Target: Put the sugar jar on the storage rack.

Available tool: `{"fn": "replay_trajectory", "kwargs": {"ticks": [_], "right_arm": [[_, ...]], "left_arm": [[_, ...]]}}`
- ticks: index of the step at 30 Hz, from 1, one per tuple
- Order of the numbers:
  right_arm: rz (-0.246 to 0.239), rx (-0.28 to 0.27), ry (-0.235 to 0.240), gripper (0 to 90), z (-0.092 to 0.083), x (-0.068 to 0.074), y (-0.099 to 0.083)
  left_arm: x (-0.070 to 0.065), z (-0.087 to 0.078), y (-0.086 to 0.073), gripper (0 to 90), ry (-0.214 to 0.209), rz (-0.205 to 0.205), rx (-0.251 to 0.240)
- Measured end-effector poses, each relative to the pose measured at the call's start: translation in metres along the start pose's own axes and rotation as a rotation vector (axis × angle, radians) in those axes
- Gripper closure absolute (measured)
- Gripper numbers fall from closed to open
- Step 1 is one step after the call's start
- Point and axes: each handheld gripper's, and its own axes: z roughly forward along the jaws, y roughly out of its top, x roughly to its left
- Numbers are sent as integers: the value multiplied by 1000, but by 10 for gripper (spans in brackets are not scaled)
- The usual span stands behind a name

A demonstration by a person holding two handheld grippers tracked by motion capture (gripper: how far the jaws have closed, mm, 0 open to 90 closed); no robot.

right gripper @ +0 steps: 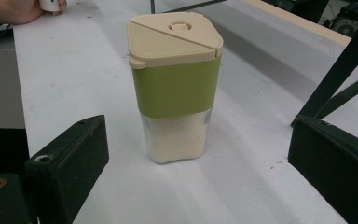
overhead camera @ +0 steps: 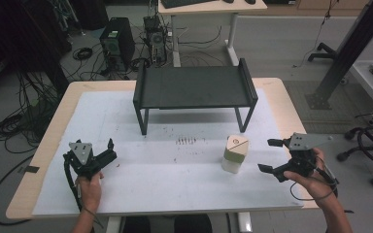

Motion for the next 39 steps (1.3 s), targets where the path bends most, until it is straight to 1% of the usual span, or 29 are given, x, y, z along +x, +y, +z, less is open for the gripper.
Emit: {"fn": "replay_trajectory", "kwargs": {"ticks": [13,21,26,39], "right_arm": [[1,0,-3,48,-1,1,0],[7,-1,-4,44,3,2,-2],[8,9,5,43,12,1,-3],[5,26,25,41,28,4,-6]], "left_arm": [[0,0,0,2,-2,3,-1],[0,0,0,2,-6,5,-1],[1,0,0,2,-5,-5,-2],[1,0,0,2,-7,-3,-2]]}}
